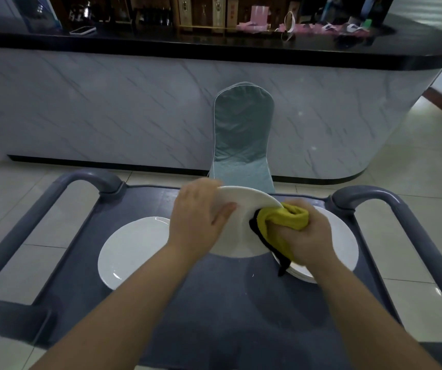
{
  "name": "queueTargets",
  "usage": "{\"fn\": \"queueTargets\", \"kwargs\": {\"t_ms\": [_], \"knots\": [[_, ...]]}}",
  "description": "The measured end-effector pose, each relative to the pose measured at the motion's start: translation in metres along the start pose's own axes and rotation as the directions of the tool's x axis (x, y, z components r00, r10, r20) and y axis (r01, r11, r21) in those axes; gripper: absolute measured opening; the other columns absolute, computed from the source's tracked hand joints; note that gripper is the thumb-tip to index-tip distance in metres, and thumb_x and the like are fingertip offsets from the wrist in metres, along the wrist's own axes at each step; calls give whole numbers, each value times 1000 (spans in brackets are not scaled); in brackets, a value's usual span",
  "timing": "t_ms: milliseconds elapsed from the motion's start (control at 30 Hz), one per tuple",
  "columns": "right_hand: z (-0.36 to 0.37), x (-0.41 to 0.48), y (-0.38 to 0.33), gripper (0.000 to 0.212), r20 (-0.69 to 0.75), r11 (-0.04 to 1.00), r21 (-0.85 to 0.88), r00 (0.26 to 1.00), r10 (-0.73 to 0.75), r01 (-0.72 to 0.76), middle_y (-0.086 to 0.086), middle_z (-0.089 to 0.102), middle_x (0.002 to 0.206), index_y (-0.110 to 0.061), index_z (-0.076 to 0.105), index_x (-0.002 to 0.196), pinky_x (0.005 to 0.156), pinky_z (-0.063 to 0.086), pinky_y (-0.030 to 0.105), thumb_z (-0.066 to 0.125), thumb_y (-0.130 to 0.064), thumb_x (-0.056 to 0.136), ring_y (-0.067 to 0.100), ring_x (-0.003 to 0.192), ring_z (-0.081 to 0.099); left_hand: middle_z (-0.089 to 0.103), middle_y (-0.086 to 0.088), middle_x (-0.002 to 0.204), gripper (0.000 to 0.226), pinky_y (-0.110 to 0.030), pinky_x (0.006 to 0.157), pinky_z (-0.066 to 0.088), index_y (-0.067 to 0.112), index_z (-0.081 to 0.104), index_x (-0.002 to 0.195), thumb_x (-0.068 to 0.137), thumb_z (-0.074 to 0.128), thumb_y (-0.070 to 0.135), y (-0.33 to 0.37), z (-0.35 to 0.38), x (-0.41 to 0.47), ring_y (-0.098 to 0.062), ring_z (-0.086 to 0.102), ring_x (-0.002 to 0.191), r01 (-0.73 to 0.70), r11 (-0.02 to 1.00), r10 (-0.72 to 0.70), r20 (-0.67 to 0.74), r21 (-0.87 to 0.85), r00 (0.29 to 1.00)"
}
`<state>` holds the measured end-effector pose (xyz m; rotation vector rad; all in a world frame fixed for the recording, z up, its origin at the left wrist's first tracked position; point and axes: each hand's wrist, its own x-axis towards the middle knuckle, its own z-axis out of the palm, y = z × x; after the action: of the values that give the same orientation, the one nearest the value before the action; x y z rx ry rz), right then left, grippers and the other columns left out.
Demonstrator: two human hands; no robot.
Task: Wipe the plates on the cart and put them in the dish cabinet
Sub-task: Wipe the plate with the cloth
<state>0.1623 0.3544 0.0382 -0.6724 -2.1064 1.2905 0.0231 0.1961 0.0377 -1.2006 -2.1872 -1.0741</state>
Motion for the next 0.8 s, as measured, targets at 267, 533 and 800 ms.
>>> {"fn": "queueTargets", "kwargs": {"t_ms": [267,533,800], "knots": [[-26,35,-66,13,76,850,-252,885,-460,463,-21,54,66,-34,64,78,64,40,14,66,-47,74,7,65,52,69,4,78,15,-33,54,47,16,72,82,88,70,29,35,-20,64,-21,64,70,-291,954,299,-137,75,944],[15,14,6,17,49,899,323,953,298,-297,4,73,82,-12,69,91,67,54,25,78,-6,77,21,83,71,66,4,78,9,-34,68,48,24,65,80,88,65,27,0,1,2,-13,57,71,664,468,-838,-53,-583,544],[11,29,2,10,-17,829,-259,856,-517,496,-9,65,78,-18,69,82,66,44,20,78,-20,79,10,71,57,66,-10,107,24,-37,84,53,12,63,103,96,58,34,-32,-13,-30,-25,62,102,766,-249,-806,565,-593,176]]}}
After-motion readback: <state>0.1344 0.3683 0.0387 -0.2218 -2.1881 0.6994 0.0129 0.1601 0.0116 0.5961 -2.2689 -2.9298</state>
